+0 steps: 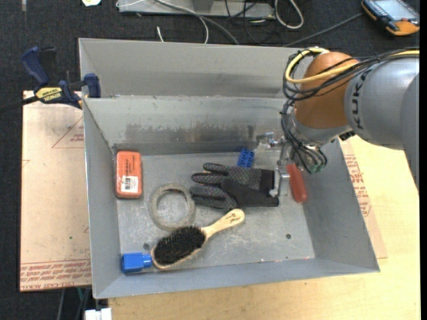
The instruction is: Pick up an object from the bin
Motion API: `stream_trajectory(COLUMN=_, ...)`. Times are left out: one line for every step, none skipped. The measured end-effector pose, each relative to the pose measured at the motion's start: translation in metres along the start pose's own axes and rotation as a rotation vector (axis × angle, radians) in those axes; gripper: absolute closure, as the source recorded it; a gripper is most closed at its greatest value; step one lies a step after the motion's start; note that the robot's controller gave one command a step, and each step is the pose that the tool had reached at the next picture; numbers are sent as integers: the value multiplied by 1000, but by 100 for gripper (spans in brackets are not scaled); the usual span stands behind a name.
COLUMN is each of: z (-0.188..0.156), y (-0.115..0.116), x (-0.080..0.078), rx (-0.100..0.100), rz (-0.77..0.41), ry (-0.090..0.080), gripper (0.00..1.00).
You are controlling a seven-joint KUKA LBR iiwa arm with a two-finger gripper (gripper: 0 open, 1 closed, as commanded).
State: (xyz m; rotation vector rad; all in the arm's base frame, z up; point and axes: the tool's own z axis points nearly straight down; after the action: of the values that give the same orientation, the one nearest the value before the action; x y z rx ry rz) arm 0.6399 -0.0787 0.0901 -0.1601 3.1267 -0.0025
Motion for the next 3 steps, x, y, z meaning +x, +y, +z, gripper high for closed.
stream_trajectory(z=14, y=27, x=-7, rx=9, rz=-120, ry=-12, gripper=0)
stream_trajectory(z=18, y=33, x=-20, rx=6, rz=-94, ry=-6, gripper=0)
stream_trajectory(z=15, y=50, x=-4, rx=10, rz=-5, ry=-24, gripper=0)
